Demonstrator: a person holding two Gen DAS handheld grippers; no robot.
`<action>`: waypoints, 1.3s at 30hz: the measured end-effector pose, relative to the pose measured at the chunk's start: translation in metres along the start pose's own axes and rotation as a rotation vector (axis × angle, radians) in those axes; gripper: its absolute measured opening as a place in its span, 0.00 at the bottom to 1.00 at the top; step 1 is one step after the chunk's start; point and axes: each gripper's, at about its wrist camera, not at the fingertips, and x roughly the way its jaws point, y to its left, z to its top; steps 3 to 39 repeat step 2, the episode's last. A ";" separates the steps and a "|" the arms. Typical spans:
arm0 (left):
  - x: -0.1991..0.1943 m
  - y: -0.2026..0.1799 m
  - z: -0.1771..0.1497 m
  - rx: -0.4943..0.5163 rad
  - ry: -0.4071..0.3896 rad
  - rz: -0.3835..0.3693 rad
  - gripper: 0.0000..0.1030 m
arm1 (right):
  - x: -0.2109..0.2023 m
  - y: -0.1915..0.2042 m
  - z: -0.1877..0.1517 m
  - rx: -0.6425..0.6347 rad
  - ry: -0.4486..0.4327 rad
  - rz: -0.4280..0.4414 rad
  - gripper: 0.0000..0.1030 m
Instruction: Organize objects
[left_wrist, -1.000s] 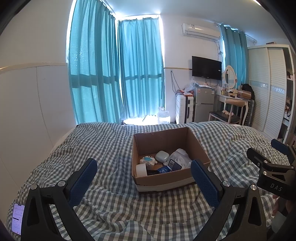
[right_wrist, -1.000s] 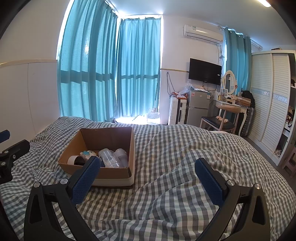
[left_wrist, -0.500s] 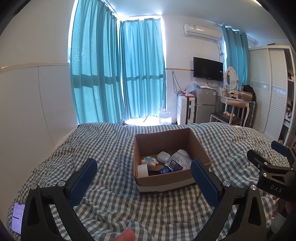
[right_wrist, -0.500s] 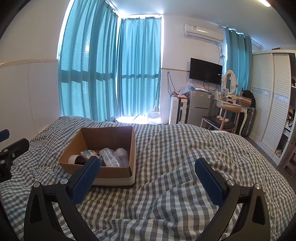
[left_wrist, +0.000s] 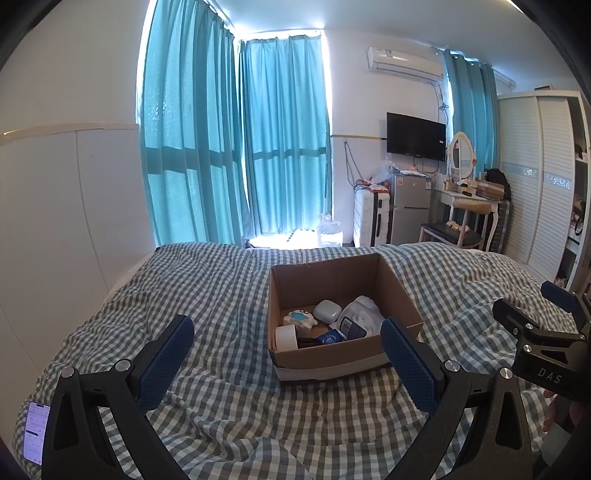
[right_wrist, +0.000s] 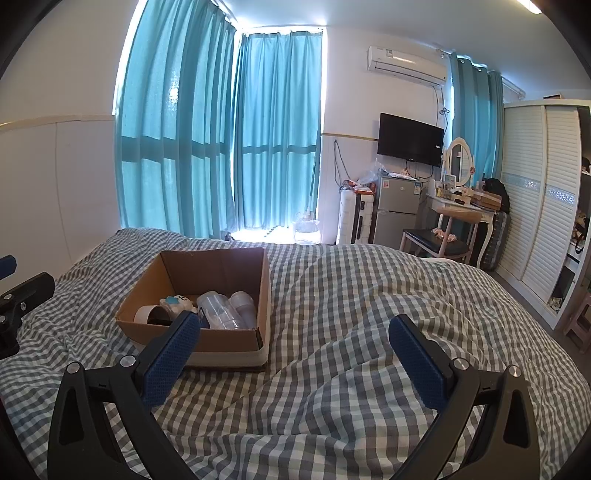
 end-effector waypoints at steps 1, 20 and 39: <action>0.000 0.000 0.000 -0.003 0.000 -0.002 1.00 | 0.000 0.000 0.000 0.000 0.000 0.000 1.00; 0.000 0.001 -0.001 -0.005 0.002 -0.005 1.00 | 0.000 0.000 0.000 0.000 0.001 0.001 1.00; 0.000 0.001 -0.001 -0.005 0.002 -0.005 1.00 | 0.000 0.000 0.000 0.000 0.001 0.001 1.00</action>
